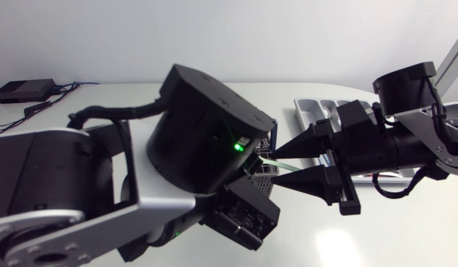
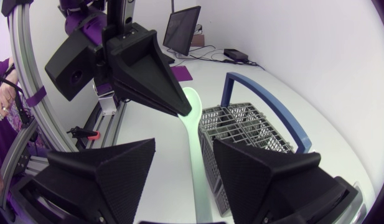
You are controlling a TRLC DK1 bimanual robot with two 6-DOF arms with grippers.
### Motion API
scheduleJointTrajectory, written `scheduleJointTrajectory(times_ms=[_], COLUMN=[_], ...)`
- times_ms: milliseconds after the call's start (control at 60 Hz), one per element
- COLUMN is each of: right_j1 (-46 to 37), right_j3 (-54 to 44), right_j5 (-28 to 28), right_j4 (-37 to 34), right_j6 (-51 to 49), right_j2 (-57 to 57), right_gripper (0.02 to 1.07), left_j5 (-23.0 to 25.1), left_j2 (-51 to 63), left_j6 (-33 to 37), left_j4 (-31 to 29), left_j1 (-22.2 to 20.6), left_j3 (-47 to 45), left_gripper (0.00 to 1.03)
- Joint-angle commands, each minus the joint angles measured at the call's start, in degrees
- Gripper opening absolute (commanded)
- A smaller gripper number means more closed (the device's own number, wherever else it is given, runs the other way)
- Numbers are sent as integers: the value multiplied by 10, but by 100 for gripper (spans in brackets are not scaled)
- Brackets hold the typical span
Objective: Unload the cutlery basket into the drawer organizer.
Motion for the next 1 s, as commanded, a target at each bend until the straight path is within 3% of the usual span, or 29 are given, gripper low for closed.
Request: scheduleJointTrajectory(times_ms=[0, 317, 567, 983], right_j1=[5, 3, -3, -5], right_j3=[2, 2, 2, -5], right_j5=[-2, -2, -2, -2], right_j4=[-9, -9, -9, -5], right_j6=[-16, -24, -24, -27], right_j2=[9, 16, 16, 26], right_gripper=[58, 37, 12, 9], left_j5=[4, 4, 4, 10], left_j2=[-14, -17, -12, -2], left_j6=[18, 27, 27, 24], left_j4=[7, 7, 8, 22], left_j1=[4, 8, 9, 24], left_j3=[-18, -17, -16, -21], left_gripper=[6, 6, 6, 12])
